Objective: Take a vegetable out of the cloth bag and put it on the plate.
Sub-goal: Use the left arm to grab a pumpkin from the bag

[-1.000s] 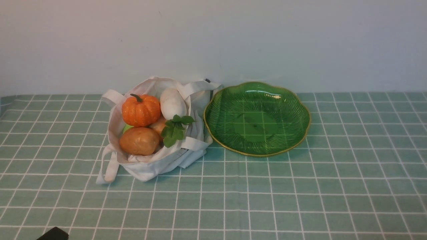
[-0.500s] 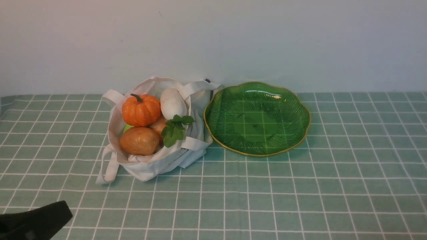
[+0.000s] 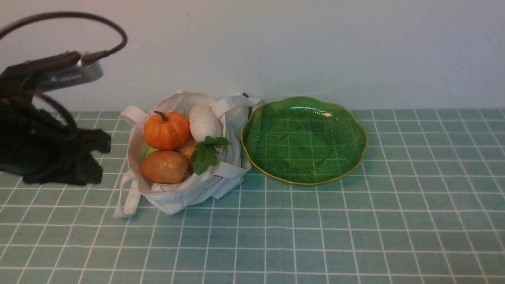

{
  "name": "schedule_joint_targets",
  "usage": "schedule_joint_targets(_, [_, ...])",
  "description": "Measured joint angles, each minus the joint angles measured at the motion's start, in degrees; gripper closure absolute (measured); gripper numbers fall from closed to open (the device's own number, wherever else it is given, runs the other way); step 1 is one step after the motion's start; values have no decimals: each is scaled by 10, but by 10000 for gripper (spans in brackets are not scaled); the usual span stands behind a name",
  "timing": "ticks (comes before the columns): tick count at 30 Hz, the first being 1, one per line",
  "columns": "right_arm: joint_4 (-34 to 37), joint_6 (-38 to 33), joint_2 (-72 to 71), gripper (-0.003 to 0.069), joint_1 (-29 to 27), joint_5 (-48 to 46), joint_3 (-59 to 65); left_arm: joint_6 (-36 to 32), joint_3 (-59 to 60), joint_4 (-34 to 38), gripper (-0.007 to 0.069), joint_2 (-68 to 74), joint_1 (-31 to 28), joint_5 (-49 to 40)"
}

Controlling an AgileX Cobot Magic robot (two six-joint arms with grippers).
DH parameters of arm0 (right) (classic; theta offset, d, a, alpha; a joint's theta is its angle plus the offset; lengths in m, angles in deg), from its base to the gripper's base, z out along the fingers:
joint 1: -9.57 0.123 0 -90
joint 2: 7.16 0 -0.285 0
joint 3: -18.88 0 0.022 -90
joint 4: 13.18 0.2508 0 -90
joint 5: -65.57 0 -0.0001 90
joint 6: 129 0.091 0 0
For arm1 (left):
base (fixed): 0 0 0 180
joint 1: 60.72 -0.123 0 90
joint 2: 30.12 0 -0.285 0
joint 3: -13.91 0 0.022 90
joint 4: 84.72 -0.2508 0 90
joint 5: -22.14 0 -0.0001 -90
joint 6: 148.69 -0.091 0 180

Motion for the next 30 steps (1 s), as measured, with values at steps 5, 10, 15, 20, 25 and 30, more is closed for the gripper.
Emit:
schedule_joint_targets(5, [0,0,0,675,0,0,0,-13,-89,-6,277,99,19,-2])
schedule_joint_targets(10, [0,0,0,675,0,0,0,-60,-179,-44,55,192,55,29])
schedule_joint_targets(15, [0,0,0,675,0,0,0,-81,-236,-82,-48,253,63,72])
schedule_joint_targets(20, [0,0,0,675,0,0,0,-85,-275,-90,-58,316,63,95])
schedule_joint_targets(25, [0,0,0,675,0,0,0,-85,-279,-92,-60,356,63,117])
schedule_joint_targets(30, [0,0,0,675,0,0,0,-86,-279,-92,-42,374,63,120])
